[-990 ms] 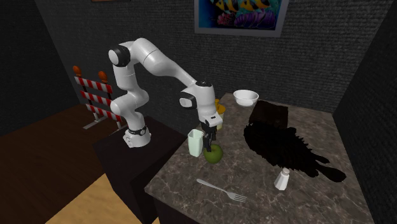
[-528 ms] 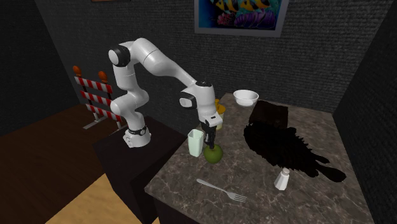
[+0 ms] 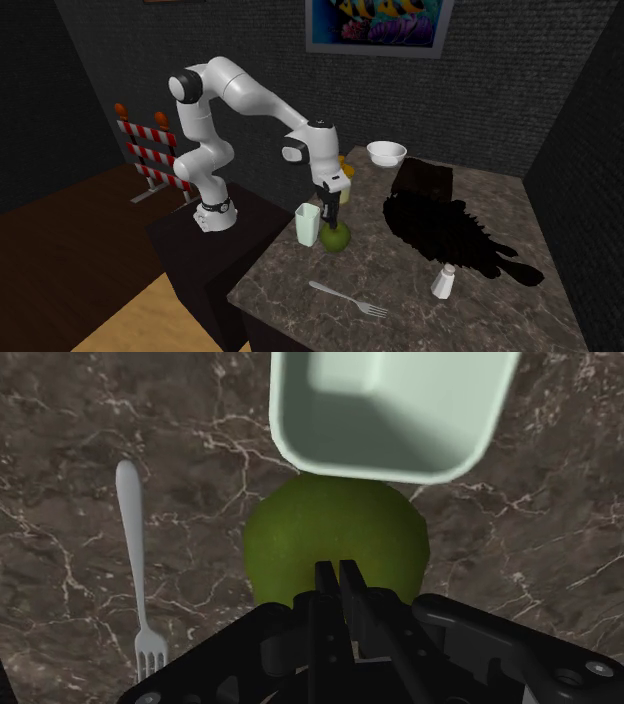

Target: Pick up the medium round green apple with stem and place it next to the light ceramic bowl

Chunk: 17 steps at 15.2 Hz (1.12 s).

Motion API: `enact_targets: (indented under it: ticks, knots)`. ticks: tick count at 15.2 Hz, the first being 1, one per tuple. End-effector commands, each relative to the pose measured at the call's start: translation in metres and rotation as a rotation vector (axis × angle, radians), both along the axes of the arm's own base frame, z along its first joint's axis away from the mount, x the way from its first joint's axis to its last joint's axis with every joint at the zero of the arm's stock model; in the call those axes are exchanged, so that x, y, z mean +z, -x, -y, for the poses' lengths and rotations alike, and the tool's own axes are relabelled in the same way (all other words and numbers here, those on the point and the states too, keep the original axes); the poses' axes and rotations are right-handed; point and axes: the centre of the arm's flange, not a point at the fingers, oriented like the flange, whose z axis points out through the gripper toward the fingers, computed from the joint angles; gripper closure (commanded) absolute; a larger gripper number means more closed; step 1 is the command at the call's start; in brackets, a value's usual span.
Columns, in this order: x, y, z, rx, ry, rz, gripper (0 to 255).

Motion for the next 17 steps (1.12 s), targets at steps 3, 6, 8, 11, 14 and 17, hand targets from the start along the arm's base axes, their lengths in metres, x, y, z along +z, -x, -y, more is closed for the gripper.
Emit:
enact_targets:
  ticks: [3,6,8,11,14,17]
  knots:
    - [0.02,0.0,0.001,0.0,0.0,0.0,255]
    - [0.036,0.0,0.001,0.0,0.0,0.0,255]
    - [0.046,0.0,0.001,0.0,0.0,0.0,255]
    - [0.062,0.0,0.001,0.0,0.0,0.0,255]
    - [0.078,0.0,0.001,0.0,0.0,0.0,255]
    - [0.094,0.0,0.001,0.0,0.0,0.0,255]
